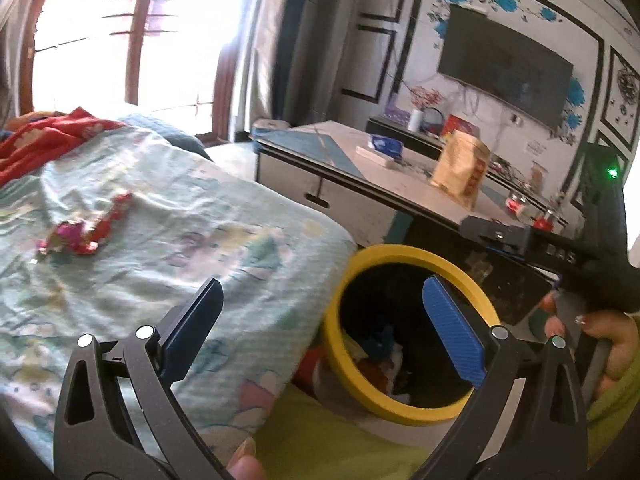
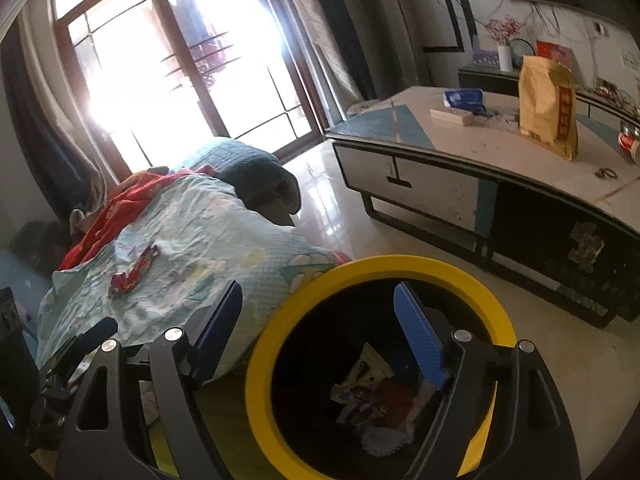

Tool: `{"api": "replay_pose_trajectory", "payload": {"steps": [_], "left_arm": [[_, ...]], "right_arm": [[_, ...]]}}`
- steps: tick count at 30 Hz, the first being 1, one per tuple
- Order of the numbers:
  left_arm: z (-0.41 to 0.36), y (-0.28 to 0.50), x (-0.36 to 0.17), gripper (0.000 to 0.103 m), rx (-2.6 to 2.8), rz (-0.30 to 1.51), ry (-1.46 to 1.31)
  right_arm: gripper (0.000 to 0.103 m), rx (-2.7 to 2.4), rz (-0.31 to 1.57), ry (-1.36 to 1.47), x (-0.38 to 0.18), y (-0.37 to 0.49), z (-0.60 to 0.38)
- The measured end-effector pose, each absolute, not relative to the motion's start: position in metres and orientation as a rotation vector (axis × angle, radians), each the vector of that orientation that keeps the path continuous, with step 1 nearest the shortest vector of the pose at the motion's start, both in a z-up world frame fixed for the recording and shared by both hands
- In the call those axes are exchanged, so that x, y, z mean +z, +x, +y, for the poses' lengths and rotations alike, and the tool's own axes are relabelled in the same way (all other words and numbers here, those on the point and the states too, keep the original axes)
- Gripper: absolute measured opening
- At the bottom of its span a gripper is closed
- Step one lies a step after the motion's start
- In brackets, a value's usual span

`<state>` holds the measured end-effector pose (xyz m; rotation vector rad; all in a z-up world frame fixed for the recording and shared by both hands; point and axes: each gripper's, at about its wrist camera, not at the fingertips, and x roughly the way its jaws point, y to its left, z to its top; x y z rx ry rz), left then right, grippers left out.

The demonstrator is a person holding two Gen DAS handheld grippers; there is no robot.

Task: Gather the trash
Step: 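Move both open tools back toward the last red candy wrappers on the bed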

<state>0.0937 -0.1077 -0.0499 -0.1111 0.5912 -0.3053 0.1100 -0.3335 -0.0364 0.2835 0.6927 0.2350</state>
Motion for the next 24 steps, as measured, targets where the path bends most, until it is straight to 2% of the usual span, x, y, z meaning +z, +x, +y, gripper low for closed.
{"api": "replay_pose_trajectory", "payload": {"steps": [24], "left_arm": [[0.011,0.099,-0.035,0.092,-0.039,0.504,-0.310]], "right_arm": [[0.079,0.424,0.692,0.127,-0.017,0.117,-0.225]]}}
